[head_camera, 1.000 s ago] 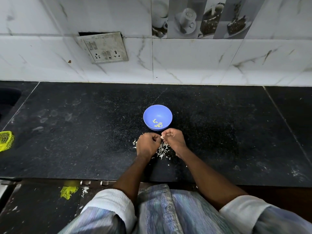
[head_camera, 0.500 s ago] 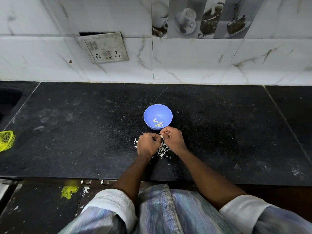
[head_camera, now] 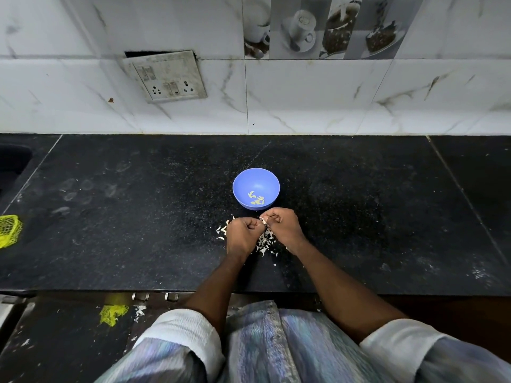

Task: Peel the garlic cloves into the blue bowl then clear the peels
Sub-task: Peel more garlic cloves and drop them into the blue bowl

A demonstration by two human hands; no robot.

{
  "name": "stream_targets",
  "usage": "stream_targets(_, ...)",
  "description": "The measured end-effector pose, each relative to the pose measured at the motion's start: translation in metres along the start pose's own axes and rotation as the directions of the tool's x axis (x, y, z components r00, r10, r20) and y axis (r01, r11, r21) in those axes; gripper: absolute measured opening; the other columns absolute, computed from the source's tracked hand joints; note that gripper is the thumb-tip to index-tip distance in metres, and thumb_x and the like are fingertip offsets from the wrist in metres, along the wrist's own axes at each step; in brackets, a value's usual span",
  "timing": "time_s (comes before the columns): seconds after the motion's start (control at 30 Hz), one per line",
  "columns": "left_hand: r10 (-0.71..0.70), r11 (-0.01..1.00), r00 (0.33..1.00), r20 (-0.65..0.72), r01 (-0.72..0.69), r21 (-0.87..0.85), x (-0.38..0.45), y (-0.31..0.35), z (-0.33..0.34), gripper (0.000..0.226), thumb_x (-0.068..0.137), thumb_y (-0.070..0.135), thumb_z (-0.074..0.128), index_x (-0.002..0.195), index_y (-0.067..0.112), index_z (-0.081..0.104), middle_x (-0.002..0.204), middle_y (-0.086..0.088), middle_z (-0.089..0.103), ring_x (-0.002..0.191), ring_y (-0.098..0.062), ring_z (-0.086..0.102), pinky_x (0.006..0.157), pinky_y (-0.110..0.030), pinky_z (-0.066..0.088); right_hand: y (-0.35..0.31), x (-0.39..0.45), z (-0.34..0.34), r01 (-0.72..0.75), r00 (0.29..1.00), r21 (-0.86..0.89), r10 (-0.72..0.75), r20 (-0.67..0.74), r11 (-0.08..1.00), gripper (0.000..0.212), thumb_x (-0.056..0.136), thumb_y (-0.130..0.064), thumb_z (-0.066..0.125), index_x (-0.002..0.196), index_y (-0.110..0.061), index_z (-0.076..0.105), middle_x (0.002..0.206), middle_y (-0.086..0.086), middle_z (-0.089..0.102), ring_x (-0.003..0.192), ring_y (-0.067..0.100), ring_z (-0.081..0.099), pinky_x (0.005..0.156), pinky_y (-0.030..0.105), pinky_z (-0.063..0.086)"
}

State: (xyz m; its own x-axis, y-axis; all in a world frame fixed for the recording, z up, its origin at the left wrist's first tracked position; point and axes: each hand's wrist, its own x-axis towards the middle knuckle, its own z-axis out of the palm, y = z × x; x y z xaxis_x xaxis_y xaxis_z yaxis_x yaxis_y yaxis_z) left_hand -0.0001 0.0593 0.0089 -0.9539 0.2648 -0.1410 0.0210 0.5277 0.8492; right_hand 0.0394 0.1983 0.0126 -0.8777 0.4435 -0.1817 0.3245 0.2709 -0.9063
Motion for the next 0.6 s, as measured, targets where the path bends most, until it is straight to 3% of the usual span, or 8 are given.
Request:
stream_targets(0.1, -0.015, 1.0, 1.0, 0.004, 0.015, 0.001, 0.0, 0.0, 0.001, 0.021, 0.081, 0.035, 0.069, 0.063, 0.025, 0.066, 0.057, 0.005, 0.055, 0.057, -0.006, 0.044, 0.064, -0.04, 0.052, 0.002, -0.001, 0.001, -0.03, 1.0, 0.077, 0.029, 0.011, 0.997, 0.014, 0.094, -0.001, 0.067, 0.093, -0.01, 0.078, 0.086, 0.002, 0.078, 0.082, 0.01, 0.072, 0.08, 0.029, 0.06)
stream_targets(0.23, -0.044, 0.998, 0.999, 0.001, 0.044, -0.033, -0.003, 0.005, 0.0, 0.024, 0.084, 0.027, 0.077, 0.066, 0.012, 0.072, 0.055, 0.004, 0.061, 0.053, -0.002, 0.044, 0.057, -0.028, 0.046, 0.005, 0.001, 0.002, -0.033, 0.999, 0.059, 0.031, 0.025, 0.998, 0.015, 0.093, -0.002, 0.067, 0.091, -0.013, 0.077, 0.085, 0.0, 0.078, 0.085, 0.014, 0.074, 0.082, 0.032, 0.061)
stream_targets(0.37, -0.139, 0.979, 0.99, -0.024, 0.134, -0.153, 0.004, 0.002, 0.0, 0.026, 0.081, 0.028, 0.076, 0.058, 0.018, 0.069, 0.048, 0.012, 0.056, 0.048, 0.0, 0.044, 0.056, -0.023, 0.042, 0.009, -0.001, 0.003, -0.057, 0.998, 0.026, 0.056, 0.031, 0.998, 0.015, 0.094, -0.003, 0.067, 0.092, -0.014, 0.077, 0.084, -0.002, 0.077, 0.081, 0.01, 0.072, 0.079, 0.027, 0.059)
stream_targets(0.47, -0.158, 0.969, 0.987, -0.026, 0.15, -0.196, 0.009, -0.005, 0.002, 0.021, 0.083, 0.037, 0.072, 0.072, 0.021, 0.077, 0.056, 0.007, 0.067, 0.052, -0.006, 0.054, 0.061, -0.034, 0.053, 0.007, -0.001, 0.002, -0.142, 0.99, 0.156, 0.138, 0.032, 0.977, 0.017, 0.097, 0.0, 0.061, 0.098, -0.01, 0.076, 0.086, 0.002, 0.075, 0.072, 0.007, 0.065, 0.069, 0.02, 0.053)
stream_targets(0.6, -0.072, 0.984, 0.997, 0.03, 0.076, -0.163, 0.002, 0.0, 0.0, 0.007, 0.09, 0.024, 0.08, 0.087, 0.019, 0.081, 0.072, 0.009, 0.076, 0.061, -0.001, 0.065, 0.068, -0.027, 0.057, -0.006, 0.001, 0.001, -0.267, 0.962, 0.361, 0.269, 0.046, 0.894, 0.012, 0.099, -0.001, 0.061, 0.101, -0.001, 0.073, 0.075, 0.006, 0.068, 0.06, 0.007, 0.053, 0.056, 0.017, 0.045)
